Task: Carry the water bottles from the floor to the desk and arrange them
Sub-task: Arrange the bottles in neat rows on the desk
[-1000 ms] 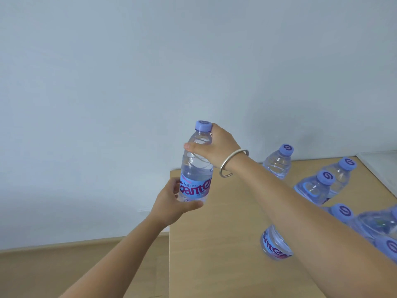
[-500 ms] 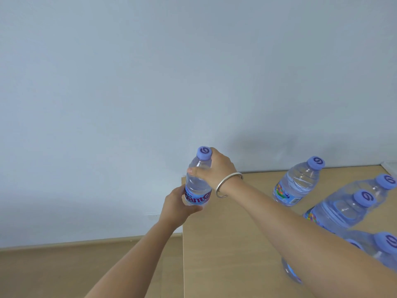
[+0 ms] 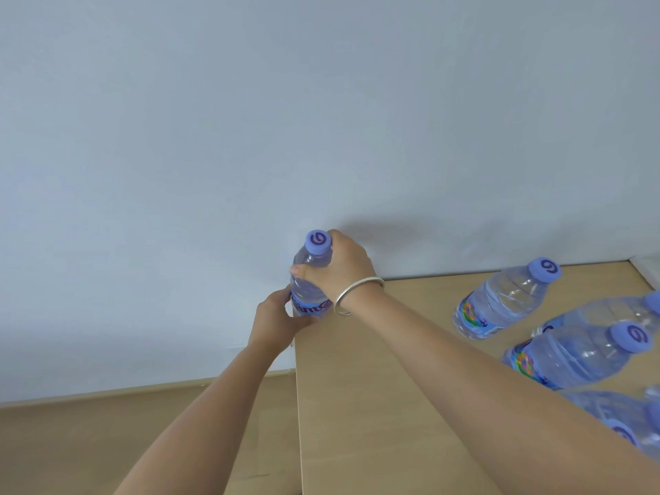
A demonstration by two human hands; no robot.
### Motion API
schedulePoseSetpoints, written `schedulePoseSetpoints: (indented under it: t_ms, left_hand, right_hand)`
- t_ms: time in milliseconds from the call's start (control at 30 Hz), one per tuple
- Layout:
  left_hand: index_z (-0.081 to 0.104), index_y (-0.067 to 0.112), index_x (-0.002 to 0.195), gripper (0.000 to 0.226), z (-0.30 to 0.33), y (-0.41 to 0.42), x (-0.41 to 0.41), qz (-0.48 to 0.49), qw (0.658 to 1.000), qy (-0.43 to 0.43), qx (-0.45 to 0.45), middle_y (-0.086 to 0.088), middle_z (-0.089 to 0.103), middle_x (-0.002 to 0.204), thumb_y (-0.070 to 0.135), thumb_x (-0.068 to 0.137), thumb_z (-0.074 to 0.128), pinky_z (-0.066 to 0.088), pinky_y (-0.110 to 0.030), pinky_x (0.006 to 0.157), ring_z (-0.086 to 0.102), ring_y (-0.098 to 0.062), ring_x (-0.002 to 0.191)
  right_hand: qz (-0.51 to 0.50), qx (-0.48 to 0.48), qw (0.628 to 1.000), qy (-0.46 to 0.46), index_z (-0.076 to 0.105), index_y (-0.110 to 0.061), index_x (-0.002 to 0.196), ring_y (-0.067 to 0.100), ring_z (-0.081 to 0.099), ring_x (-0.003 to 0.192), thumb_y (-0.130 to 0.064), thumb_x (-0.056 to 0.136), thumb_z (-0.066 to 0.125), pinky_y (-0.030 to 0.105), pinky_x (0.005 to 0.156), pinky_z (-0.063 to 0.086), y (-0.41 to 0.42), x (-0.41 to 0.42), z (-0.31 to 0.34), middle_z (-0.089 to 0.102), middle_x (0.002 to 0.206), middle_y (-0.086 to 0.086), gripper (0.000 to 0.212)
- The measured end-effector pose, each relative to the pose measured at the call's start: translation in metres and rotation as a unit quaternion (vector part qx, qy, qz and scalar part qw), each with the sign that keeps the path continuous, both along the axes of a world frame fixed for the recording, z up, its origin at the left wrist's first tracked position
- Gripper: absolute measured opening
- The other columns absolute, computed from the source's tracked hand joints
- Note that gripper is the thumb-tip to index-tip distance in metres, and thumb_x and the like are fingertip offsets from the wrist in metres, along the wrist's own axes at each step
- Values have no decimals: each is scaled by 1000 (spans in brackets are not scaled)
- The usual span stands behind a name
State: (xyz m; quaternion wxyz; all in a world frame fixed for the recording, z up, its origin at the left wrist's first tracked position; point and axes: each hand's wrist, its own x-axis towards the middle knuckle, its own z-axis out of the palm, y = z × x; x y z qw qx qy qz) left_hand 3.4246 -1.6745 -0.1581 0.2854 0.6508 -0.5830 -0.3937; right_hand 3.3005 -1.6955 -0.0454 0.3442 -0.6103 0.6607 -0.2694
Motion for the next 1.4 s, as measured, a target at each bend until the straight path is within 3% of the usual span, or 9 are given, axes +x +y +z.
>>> schedulePoseSetpoints:
  t_ms: [267, 433, 600, 733, 867, 1000, 1133, 1300, 1400]
  left_hand:
    - [63, 15, 112, 47, -5, -8, -2, 15, 999, -47, 18, -3, 64, 106, 23, 68, 81, 43, -27, 81, 56, -20, 102]
    - [62, 11, 104, 32, 3, 1, -11, 27, 995, -75, 53, 0, 59, 90, 19, 75, 73, 39, -27, 70, 56, -23, 92]
    - [57, 6, 111, 39, 8, 21, -18, -8, 984, -136, 118, -7, 60, 112, 20, 77, 70, 43, -28, 77, 56, -25, 104]
    - [56, 4, 101, 29, 15, 36, -22, -15, 978, -160, 131, -11, 60, 107, 21, 79, 65, 43, -28, 73, 53, -24, 93]
    - [49, -5, 124, 54, 21, 50, -34, -26, 976, -171, 130, -20, 54, 126, 22, 81, 64, 45, -34, 84, 52, -32, 115]
    - [42, 5, 136, 61, 28, 65, -57, -55, 978, -159, 120, -12, 48, 136, 24, 83, 64, 40, -24, 80, 49, -25, 121]
    - [38, 10, 140, 64, 38, 75, -84, -98, 979, -159, 82, -8, 44, 139, 22, 83, 65, 34, -19, 83, 46, -21, 121]
    - [38, 14, 139, 63, 49, 83, -105, -135, 975, -172, 44, -6, 45, 136, 24, 83, 65, 35, -20, 87, 47, -19, 120]
    - [40, 15, 139, 62, 53, 89, -110, -146, 974, -171, 41, -5, 45, 136, 25, 83, 65, 39, -24, 91, 48, -19, 119]
  right_hand:
    - [-5, -25, 999, 20, 52, -20, 97, 17, 53, 87, -44, 64, 79, 27, 74, 40, -9, -1, -6, 56, 102, -3, 49]
    - [32, -18, 998, 54, 49, -17, 98, 21, 54, 88, -46, 65, 77, 30, 74, 43, -12, -3, -2, 55, 104, 0, 52]
    - [113, 37, 987, 109, 49, -13, 110, 19, 52, 92, -53, 66, 75, 30, 76, 42, -16, -29, 20, 50, 101, -3, 65]
    - [121, 41, 980, 151, 53, -12, 114, 18, 51, 94, -44, 73, 72, 28, 81, 41, -17, -71, 45, 53, 107, 1, 56]
    - [71, 12, 956, 285, 53, -8, 115, 27, 52, 105, -36, 83, 62, 32, 84, 42, -11, -135, 74, 55, 118, 10, 43]
    - [0, 75, 882, 466, 53, -10, 109, 31, 50, 102, -37, 85, 54, 33, 76, 39, 7, -189, 86, 55, 109, 10, 36]
    - [-20, 193, 891, 411, 48, -11, 79, 26, 55, 77, -38, 80, 62, 28, 65, 41, 26, -205, 78, 50, 70, 3, 31]
    - [-76, 130, 913, 379, 49, -11, 81, 25, 54, 74, -18, 76, 66, 27, 63, 41, 39, -214, 62, 48, 68, 2, 18]
    - [-83, 134, 921, 356, 47, -12, 78, 23, 52, 72, -18, 75, 67, 25, 61, 40, 41, -216, 56, 47, 69, 1, 21]
